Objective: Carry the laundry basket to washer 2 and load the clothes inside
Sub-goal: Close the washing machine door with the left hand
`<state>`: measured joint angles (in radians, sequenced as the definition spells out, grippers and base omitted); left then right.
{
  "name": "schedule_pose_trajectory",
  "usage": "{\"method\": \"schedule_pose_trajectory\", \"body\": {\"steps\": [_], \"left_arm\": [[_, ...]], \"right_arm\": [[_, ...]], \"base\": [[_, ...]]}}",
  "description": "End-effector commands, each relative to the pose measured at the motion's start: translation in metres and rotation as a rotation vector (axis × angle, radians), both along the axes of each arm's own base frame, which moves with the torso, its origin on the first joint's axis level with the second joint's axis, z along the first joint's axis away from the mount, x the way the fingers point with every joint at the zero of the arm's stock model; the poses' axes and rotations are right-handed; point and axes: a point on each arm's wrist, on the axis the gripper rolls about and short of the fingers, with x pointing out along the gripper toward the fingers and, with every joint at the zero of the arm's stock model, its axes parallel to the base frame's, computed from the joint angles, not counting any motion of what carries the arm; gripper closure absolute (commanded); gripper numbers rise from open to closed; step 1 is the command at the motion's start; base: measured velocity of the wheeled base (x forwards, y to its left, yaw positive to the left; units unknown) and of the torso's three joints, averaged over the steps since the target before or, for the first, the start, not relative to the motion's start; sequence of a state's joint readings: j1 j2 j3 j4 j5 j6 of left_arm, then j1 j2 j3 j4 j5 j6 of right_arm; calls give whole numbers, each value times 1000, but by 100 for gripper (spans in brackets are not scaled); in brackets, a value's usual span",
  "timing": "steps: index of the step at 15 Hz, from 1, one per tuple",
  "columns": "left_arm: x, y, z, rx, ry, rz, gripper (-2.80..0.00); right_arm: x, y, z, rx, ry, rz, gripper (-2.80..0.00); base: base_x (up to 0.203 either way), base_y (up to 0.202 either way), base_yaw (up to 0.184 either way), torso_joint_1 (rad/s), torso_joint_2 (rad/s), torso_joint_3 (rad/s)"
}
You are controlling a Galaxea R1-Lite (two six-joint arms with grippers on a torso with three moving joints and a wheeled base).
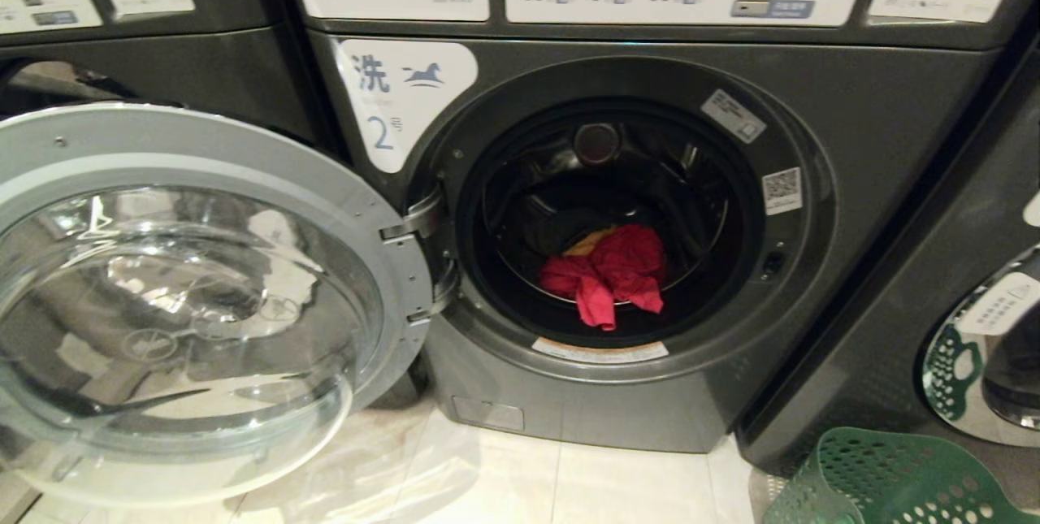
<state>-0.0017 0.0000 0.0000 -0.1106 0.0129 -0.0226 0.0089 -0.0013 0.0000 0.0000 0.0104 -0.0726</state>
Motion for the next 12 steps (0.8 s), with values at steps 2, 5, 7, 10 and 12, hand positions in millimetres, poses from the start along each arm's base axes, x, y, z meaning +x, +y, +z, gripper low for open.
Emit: {"method": "schedule_pose_trajectory", "body": {"steps": [2,5,7,10,12], "left_arm": [[3,0,-11,-1,40,2,0],[3,0,-11,0,40,1,0],[3,0,-11,0,40,1,0],[3,0,-11,1,40,1,0],[3,0,-11,1,39,1,0]], "right_arm": [[0,0,0,-1,1,1,0],[0,0,0,-1,1,2,0],[0,0,0,-1,1,2,0],[0,0,0,-1,0,1,0],[0,0,0,-1,1,2,0]], "base": [[1,5,-155,3,6,5],[0,1,-35,1,1,1],[0,0,0,0,0,0],[0,0,0,0,0,0],[-136,0,0,4,3,1]]}}
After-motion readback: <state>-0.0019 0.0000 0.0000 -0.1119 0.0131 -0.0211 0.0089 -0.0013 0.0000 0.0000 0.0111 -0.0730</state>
